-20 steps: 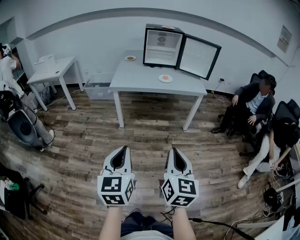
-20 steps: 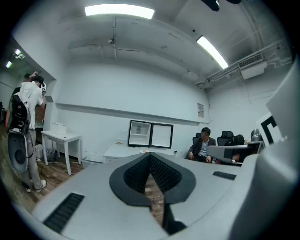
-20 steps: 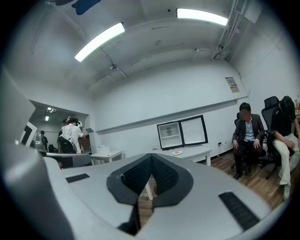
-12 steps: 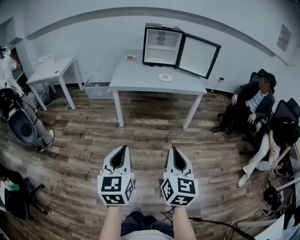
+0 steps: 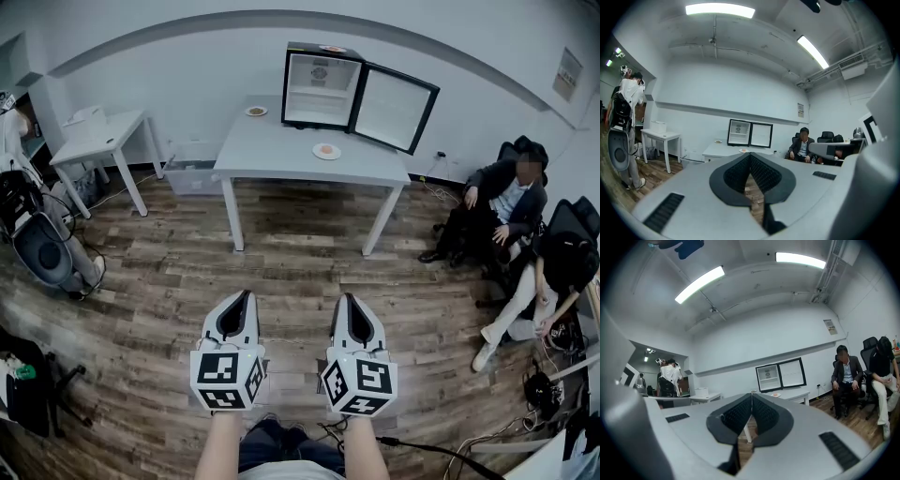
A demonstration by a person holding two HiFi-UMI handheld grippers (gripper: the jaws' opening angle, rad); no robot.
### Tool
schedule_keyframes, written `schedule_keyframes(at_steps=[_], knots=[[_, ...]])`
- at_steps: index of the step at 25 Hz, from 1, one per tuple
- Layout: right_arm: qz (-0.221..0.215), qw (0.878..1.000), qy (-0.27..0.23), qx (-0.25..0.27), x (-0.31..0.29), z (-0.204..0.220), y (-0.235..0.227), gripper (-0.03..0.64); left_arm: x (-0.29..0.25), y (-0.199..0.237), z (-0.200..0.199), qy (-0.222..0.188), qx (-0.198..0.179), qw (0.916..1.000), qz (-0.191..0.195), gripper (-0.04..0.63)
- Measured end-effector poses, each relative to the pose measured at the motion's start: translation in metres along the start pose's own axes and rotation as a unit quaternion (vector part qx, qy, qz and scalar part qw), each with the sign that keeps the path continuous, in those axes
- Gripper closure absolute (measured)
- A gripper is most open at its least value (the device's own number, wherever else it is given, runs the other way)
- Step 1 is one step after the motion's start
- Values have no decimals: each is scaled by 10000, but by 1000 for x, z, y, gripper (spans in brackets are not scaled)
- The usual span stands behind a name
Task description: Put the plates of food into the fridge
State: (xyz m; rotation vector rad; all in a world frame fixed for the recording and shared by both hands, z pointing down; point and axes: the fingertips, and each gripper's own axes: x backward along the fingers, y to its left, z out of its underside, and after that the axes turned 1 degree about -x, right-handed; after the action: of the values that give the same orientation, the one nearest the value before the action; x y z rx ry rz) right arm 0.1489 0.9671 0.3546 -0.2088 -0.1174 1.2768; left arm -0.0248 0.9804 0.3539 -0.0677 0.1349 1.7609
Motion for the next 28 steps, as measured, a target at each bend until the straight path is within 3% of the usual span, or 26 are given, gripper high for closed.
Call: schedule_keyframes(at_steps=[16, 28], knots=[[-63, 9987, 127, -484, -11, 7, -49, 603, -25, -18, 16, 140, 157, 9997, -99, 588], [42, 9984, 138, -540, -133, -1, -61, 603, -140, 31, 3, 175, 204, 9996, 24, 588]])
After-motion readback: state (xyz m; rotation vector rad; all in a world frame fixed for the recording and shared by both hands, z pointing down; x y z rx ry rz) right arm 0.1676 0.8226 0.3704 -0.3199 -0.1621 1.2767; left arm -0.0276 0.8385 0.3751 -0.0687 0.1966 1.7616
